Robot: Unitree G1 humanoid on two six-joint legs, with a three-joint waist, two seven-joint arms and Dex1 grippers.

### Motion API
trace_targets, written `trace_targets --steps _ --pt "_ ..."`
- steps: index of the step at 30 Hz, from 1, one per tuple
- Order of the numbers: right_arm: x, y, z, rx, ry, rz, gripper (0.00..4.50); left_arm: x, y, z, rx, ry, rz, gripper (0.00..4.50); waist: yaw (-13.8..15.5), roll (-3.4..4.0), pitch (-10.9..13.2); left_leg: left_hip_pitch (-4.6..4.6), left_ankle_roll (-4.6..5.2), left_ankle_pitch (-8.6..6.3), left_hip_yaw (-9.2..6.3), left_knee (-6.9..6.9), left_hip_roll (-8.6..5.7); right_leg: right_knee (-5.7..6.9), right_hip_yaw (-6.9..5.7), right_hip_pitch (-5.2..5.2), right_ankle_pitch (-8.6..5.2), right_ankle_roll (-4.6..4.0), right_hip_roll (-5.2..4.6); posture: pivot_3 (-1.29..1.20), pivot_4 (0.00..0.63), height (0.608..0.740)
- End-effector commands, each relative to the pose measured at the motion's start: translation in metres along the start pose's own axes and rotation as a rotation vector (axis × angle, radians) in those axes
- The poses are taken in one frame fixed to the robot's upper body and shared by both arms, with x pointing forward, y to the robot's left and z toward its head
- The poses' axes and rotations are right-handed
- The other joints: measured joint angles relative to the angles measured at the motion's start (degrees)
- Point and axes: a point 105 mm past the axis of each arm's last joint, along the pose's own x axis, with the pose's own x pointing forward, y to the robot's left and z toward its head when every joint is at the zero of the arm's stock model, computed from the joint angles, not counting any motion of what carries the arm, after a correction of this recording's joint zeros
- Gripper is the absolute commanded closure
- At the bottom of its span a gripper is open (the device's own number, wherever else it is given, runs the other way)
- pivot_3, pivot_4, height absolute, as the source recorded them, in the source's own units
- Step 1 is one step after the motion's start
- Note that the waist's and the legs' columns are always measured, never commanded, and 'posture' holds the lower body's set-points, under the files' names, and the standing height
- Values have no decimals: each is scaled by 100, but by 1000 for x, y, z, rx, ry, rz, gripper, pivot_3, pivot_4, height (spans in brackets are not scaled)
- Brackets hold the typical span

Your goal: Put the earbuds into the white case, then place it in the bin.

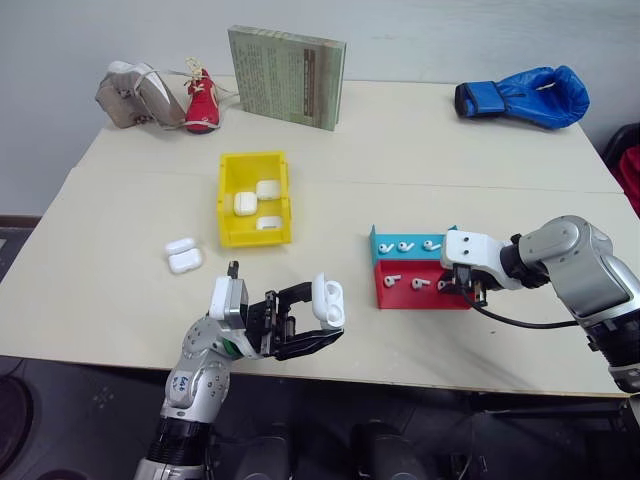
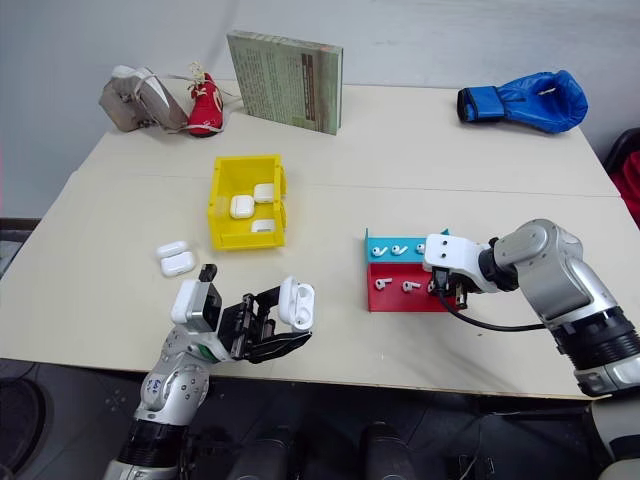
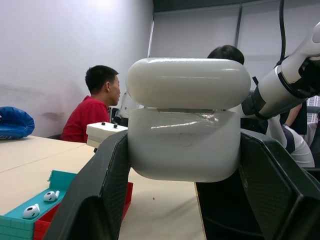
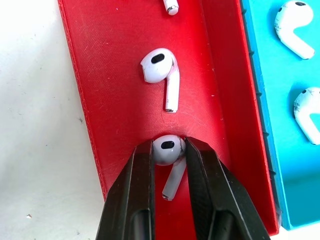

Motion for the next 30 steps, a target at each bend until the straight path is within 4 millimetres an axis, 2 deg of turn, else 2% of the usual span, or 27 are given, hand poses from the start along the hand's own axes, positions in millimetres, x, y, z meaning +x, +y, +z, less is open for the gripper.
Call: trace_targets --steps 1,4,10,13,15,18,23,30 --pt "-4 2 4 0 -24 11 4047 2 -1 6 31 -16 -16 1707 1 0 0 0 0 0 0 0 0 0 0 0 0 0 0 0 150 740" --pt "-16 6 11 21 -92 26 4047 4 1 12 40 -44 -18 1707 4 0 0 0 0 0 0 0 0 0 0 -1 0 0 0 0 150 740" --pt "-67 22 44 -46 -490 52 4047 10 4 29 2 -124 -56 1707 32 -1 1 -21 1 -1 -2 3 -1 3 -3 -17 0 1 0 0 150 740" --pt "-93 37 80 0 -865 59 4047 14 7 37 -27 -165 -78 1707 24 -3 2 -21 2 -1 -6 5 -1 3 -8 -12 1 1 0 0 150 740" --pt "-104 44 98 14 -1040 52 4047 17 6 40 -51 -179 -111 1707 -2 -3 2 -19 1 -1 -7 5 1 5 -7 -12 1 1 2 0 150 740" --pt "-126 48 130 23 -1410 -73 4047 26 9 44 -57 -184 -148 1707 -13 -4 2 -16 -4 1 -7 11 3 23 -6 -15 1 1 5 0 150 740" --pt "-122 71 164 -36 -1568 -15 4047 38 9 53 -88 -214 -205 1707 4 -3 2 -17 -4 1 -8 12 -3 45 1 -24 1 1 3 0 150 740" --pt "-111 79 182 -84 -1621 13 4047 43 13 60 -109 -200 -219 1707 -6 -3 2 -18 -1 0 -9 10 -6 45 2 -25 1 1 3 0 150 740"
